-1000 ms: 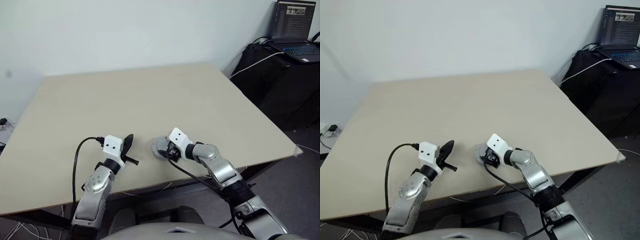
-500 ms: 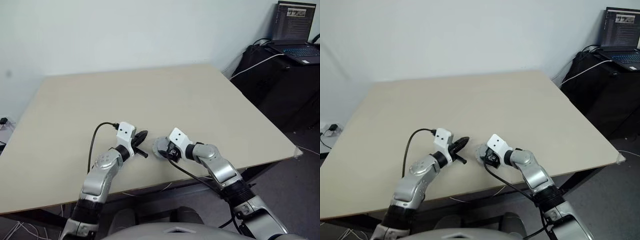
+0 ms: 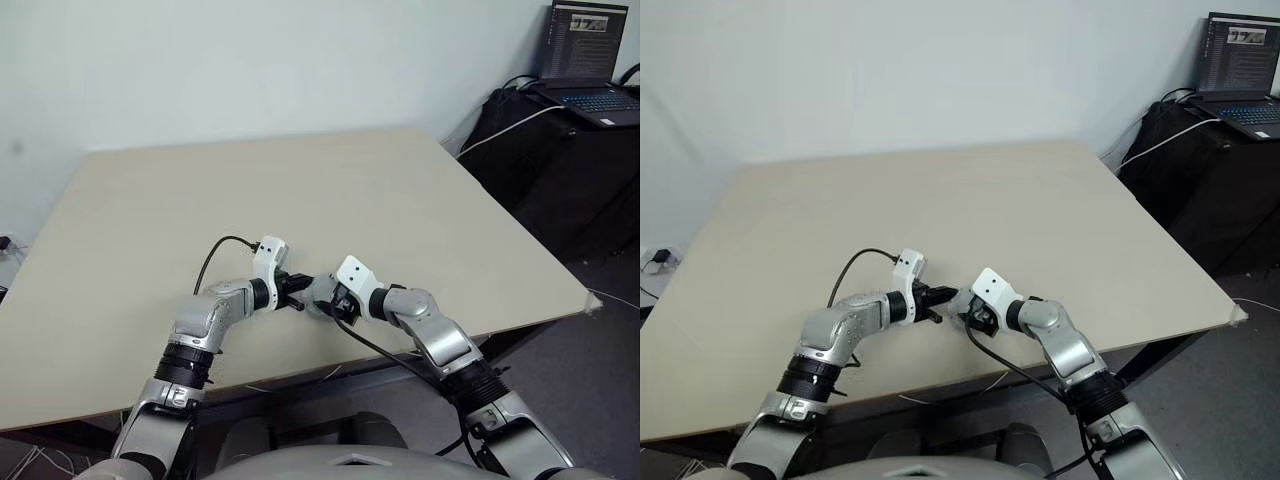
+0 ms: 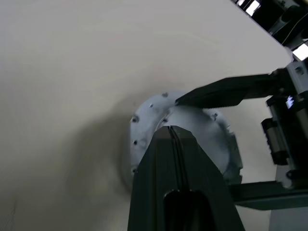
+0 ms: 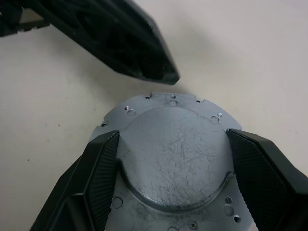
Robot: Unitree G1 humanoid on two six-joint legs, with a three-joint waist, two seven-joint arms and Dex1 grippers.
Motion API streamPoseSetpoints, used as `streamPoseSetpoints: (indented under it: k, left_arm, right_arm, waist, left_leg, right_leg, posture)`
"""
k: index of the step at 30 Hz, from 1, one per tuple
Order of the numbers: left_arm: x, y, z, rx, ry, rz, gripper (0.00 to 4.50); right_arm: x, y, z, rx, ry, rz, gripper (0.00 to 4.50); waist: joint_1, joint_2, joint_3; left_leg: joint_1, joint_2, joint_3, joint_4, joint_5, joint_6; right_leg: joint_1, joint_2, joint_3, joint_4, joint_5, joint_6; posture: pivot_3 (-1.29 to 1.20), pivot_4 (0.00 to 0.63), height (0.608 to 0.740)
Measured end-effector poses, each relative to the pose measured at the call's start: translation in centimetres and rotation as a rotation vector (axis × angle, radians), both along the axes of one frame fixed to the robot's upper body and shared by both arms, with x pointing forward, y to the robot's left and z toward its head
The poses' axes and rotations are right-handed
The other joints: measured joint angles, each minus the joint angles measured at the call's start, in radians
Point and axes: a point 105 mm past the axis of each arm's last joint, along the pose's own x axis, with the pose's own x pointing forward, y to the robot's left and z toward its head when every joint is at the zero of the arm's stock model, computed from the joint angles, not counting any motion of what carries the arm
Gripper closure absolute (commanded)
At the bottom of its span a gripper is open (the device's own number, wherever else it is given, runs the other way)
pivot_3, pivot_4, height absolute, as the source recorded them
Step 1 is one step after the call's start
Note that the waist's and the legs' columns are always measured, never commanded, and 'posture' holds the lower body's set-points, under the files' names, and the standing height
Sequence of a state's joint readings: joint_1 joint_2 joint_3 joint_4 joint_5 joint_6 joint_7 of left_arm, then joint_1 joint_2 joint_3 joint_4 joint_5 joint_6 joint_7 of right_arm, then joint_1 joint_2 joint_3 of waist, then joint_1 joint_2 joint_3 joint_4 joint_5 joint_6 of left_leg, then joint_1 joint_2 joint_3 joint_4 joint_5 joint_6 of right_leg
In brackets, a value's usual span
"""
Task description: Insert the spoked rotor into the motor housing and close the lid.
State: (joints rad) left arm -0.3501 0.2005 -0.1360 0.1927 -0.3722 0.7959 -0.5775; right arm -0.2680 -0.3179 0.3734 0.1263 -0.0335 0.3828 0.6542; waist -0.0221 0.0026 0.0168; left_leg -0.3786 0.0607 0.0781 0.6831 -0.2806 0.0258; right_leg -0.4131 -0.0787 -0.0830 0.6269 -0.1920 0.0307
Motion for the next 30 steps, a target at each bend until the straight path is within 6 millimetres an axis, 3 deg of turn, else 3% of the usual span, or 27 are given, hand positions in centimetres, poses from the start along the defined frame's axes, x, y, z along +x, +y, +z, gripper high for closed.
streamPoseSetpoints:
  k: [8,21,25,30]
  left_arm:
    - [-0.5,0.1,-1.2,0.059,0.042,-0.018,4.50]
    - [-0.7,-1.1,-1.3,0.065,0.051,-0.038,4.50]
    - [-0.8,-1.6,-1.2,0.060,0.050,-0.048,4.50]
    - [-0.8,-1.8,-1.1,0.062,0.048,-0.054,4.50]
  right_arm:
    - [0.0,0.0,0.0,0.000,0.000,-0.001,1.28]
    - [-0.1,-0.1,0.0,-0.004,0.008,-0.012,1.28]
    - [-0.2,-0.3,-0.1,0.007,0.023,-0.027,0.01]
    - [-0.7,-0.4,-0.1,0.029,0.044,-0.042,0.01]
  waist:
    - [0.000,0.000,0.000]
    - [0.005,0.000,0.000]
    - [0.010,0.000,0.000]
    - [0.012,0.000,0.000]
  left_leg:
    - [0.000,0.000,0.000,0.000,0.000,0.000]
    - [0.001,0.000,-0.001,0.000,0.000,-0.001]
    - [0.001,0.000,-0.001,0.000,-0.001,-0.001]
    - [0.001,0.000,-0.002,-0.001,-0.001,-0.001]
  right_leg:
    - [-0.001,0.000,0.000,0.000,0.000,0.000]
    - [-0.002,-0.001,-0.001,-0.001,0.000,0.000]
    - [-0.002,-0.001,-0.001,-0.001,0.000,0.000]
    - [-0.002,-0.001,-0.002,-0.002,-0.001,0.000]
  posture:
    - [0.00,0.000,0.740]
    - [0.00,0.000,0.740]
    - [0.00,0.000,0.740]
    - [0.00,0.000,0.740]
